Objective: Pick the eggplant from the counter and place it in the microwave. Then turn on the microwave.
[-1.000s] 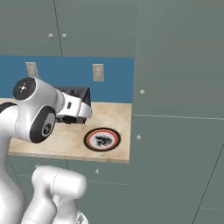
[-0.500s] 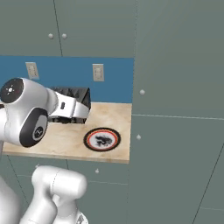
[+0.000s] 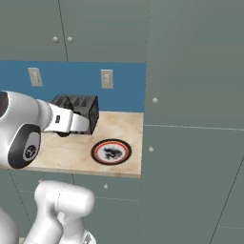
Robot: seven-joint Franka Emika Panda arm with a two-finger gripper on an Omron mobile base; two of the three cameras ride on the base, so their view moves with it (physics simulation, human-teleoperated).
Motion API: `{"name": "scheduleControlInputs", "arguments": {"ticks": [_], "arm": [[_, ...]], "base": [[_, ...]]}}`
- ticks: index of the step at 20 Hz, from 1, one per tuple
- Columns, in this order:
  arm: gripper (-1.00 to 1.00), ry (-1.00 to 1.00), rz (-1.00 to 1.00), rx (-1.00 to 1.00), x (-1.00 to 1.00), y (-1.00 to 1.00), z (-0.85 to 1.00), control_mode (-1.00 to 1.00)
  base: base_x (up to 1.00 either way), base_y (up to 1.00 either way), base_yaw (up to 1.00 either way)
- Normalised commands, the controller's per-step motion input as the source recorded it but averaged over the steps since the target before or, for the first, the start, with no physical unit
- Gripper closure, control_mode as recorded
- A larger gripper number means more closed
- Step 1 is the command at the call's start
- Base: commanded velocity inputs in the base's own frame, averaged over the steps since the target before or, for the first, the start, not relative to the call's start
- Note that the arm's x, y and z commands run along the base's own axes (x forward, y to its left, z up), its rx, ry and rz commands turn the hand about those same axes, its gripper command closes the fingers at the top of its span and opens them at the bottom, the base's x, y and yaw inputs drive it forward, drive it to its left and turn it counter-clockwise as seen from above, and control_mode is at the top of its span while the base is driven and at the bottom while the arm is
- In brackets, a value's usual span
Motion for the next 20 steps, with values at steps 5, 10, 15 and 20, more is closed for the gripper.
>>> {"name": "scheduleControlInputs", "arguments": {"ticks": [5,10,15,20], "arm": [[1.0,-0.01,0.0,0.0,-0.15,0.06,0.03,-1.0],[1.0,0.0,0.01,0.0,-0.05,0.01,0.06,-1.0],[1.0,0.0,0.02,0.0,-0.02,0.03,0.06,-1.0],[1.0,0.0,0.01,0.0,0.0,0.01,0.01,1.0]], "base": [[0.0,0.0,0.0],[0.0,0.0,0.0],[0.0,0.0,0.0],[0.0,0.01,0.01]]}}
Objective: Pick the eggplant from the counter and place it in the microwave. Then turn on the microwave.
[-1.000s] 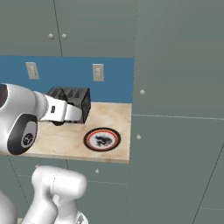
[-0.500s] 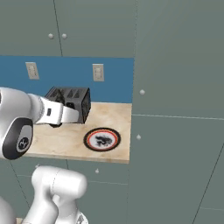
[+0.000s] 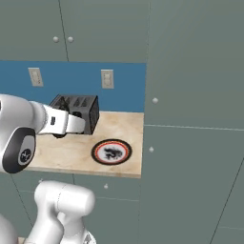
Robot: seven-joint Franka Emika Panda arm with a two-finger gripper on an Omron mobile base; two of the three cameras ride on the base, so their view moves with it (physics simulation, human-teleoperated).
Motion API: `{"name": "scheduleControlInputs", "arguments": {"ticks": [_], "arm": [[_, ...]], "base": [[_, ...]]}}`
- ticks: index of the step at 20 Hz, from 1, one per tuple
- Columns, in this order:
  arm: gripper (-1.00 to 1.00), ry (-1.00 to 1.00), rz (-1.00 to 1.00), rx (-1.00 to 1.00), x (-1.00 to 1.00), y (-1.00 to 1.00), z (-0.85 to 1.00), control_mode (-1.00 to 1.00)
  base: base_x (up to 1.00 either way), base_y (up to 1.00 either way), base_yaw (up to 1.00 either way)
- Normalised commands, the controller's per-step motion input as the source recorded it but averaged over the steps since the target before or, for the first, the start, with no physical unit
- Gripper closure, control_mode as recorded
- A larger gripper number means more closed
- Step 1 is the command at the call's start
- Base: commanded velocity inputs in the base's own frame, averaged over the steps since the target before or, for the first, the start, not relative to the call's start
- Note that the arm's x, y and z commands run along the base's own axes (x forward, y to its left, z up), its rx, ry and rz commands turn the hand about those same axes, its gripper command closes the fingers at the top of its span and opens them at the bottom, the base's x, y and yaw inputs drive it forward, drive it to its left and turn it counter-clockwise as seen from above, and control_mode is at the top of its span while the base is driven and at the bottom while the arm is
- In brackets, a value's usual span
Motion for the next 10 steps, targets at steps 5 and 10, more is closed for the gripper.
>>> {"name": "scheduleControlInputs", "arguments": {"ticks": [5,10], "arm": [[1.0,0.0,0.0,0.0,0.0,0.0,0.0,1.0],[1.0,0.0,0.0,0.0,0.0,0.0,0.0,1.0]], "base": [[-0.05,0.0,0.0],[-0.15,0.0,0.0]]}}
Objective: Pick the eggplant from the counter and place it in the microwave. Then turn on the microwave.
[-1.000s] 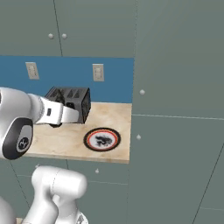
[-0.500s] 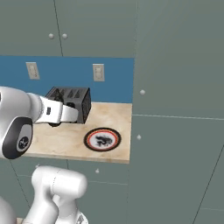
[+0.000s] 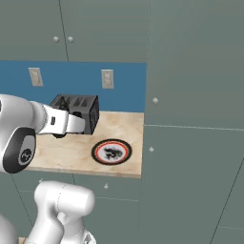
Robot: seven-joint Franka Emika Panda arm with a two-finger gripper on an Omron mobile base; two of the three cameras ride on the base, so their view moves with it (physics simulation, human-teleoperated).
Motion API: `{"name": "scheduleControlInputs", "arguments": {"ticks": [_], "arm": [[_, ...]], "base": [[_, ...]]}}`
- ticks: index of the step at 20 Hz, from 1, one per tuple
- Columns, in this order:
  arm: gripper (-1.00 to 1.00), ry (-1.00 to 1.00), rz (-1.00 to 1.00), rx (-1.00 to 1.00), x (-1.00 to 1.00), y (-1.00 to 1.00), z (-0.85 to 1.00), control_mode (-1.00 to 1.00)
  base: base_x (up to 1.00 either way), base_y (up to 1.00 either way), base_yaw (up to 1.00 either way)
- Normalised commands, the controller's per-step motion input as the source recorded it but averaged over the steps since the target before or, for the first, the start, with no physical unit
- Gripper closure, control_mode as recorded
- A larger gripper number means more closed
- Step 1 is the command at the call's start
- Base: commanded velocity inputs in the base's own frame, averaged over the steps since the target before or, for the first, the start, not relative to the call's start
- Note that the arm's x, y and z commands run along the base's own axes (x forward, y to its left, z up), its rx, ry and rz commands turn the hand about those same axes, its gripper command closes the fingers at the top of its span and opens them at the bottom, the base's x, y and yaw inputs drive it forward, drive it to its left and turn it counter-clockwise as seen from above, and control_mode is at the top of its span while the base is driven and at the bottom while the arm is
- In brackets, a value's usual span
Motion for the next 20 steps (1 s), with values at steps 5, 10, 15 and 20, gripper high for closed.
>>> {"name": "scheduleControlInputs", "arguments": {"ticks": [5,10,15,20], "arm": [[1.0,0.0,0.0,0.0,0.0,0.0,0.0,1.0],[1.0,0.0,0.0,0.0,0.0,0.0,0.0,1.0],[1.0,0.0,0.0,0.0,0.0,0.0,0.0,1.0],[1.0,0.0,0.0,0.0,0.0,0.0,0.0,1.0]], "base": [[-0.35,0.0,0.0],[-0.57,-0.14,0.0],[-0.6,-0.23,0.0],[-0.41,-0.35,0.07]]}}
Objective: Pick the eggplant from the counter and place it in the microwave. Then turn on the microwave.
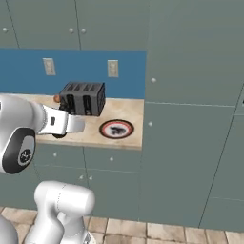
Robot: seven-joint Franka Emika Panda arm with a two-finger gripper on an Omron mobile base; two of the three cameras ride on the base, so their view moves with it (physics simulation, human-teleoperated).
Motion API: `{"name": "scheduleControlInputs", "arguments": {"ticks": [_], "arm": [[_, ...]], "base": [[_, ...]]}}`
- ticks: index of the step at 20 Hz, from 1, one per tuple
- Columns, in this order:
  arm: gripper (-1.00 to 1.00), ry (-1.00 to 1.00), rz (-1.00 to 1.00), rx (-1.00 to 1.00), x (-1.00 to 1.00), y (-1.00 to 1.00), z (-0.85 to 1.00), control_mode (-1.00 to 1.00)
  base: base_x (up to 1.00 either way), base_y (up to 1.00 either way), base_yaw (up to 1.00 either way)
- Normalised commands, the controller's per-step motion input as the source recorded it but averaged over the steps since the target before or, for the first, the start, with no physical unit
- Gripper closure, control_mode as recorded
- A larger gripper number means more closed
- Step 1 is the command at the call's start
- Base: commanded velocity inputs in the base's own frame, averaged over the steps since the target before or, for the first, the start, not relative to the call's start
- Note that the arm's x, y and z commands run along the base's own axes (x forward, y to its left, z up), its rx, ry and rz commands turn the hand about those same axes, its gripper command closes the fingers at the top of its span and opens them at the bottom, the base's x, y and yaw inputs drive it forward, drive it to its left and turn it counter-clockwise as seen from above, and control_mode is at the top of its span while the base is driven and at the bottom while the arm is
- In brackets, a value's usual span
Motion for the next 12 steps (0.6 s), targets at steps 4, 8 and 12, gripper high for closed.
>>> {"name": "scheduleControlInputs", "arguments": {"ticks": [4,8,12], "arm": [[1.0,0.0,0.0,0.0,0.0,0.0,0.0,1.0],[1.0,0.0,0.0,0.0,0.0,0.0,0.0,1.0],[1.0,0.0,0.0,0.0,0.0,0.0,0.0,1.0]], "base": [[-0.38,-0.37,0.13],[-0.43,-0.43,0.16],[-0.36,-0.42,0.24]]}}
